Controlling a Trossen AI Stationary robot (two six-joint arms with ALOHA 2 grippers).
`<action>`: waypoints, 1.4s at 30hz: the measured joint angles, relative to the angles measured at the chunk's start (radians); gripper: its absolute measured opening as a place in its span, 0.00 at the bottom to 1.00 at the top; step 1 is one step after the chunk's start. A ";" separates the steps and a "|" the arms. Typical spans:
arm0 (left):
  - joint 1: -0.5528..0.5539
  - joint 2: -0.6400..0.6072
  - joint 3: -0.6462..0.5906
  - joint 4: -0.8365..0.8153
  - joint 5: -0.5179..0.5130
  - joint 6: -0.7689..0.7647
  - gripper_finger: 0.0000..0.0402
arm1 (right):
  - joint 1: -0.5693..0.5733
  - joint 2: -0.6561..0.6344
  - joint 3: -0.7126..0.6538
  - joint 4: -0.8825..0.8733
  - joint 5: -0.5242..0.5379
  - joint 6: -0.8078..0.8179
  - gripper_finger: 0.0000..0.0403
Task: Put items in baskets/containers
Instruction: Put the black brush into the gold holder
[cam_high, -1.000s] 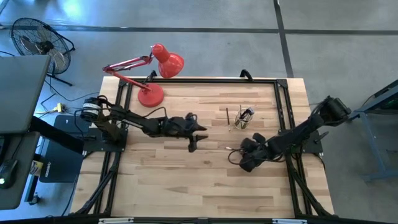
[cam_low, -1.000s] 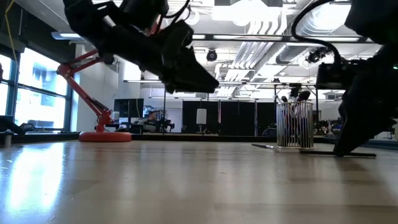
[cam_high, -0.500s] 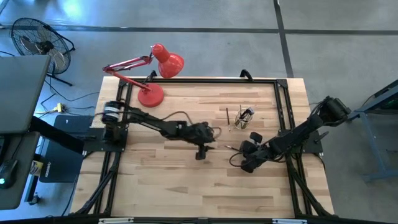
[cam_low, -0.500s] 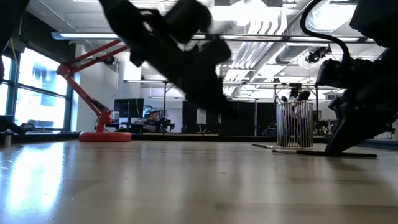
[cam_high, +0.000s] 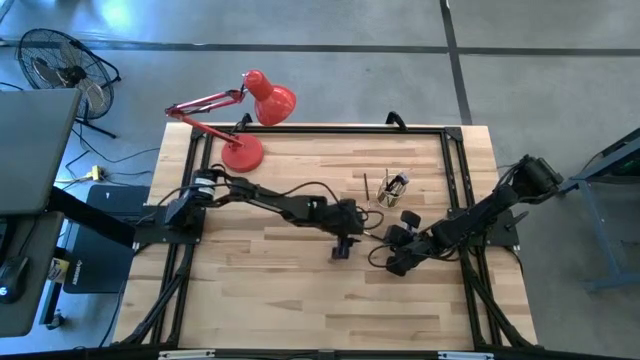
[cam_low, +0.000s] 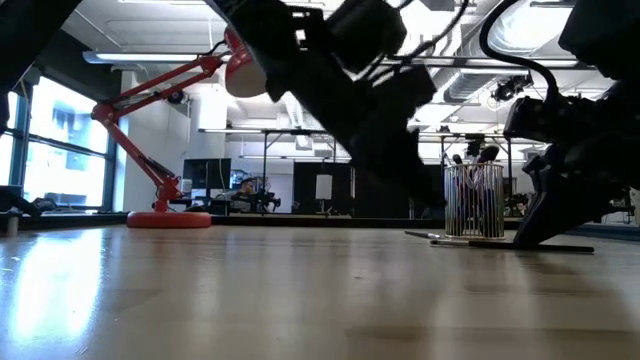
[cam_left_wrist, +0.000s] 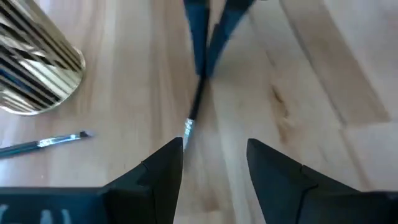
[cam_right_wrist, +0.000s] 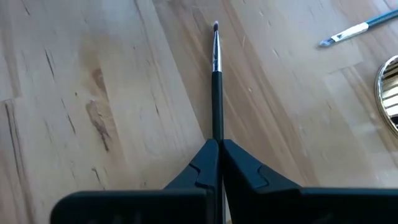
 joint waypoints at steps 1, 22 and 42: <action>0.000 0.010 0.001 0.003 -0.015 -0.001 0.43 | 0.000 0.000 0.000 0.003 -0.001 -0.001 0.02; 0.000 0.072 -0.003 -0.005 -0.025 0.016 0.27 | 0.000 0.000 0.000 0.059 -0.018 -0.049 0.00; -0.001 0.075 0.017 -0.064 -0.028 -0.038 0.00 | 0.000 -0.011 0.002 0.174 -0.039 -0.114 0.14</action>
